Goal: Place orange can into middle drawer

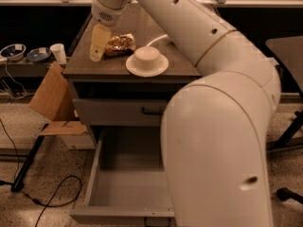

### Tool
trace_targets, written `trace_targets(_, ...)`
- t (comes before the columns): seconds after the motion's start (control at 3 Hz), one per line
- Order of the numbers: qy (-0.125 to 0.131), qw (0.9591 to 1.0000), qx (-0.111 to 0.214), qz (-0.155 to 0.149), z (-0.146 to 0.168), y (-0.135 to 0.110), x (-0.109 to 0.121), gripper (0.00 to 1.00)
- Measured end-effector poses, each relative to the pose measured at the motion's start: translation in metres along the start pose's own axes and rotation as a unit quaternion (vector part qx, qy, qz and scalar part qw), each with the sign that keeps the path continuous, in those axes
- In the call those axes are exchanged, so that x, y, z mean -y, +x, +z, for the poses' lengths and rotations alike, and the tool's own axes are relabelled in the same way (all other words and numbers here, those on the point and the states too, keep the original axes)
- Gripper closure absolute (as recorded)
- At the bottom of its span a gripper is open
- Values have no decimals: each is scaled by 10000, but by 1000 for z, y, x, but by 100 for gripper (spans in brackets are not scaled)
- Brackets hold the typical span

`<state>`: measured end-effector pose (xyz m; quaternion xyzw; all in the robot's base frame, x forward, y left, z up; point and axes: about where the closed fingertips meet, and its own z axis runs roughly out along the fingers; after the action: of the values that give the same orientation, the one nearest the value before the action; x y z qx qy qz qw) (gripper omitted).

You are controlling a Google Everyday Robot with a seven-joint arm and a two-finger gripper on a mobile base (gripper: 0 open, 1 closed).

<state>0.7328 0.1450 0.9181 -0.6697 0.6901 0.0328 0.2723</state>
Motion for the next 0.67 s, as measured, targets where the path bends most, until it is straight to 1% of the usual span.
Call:
trace_targets(0.33,-139,9998,-49,95,24,4,4,0)
trace_targets(0.67,-238,9994,-177,184,40,11,8,0)
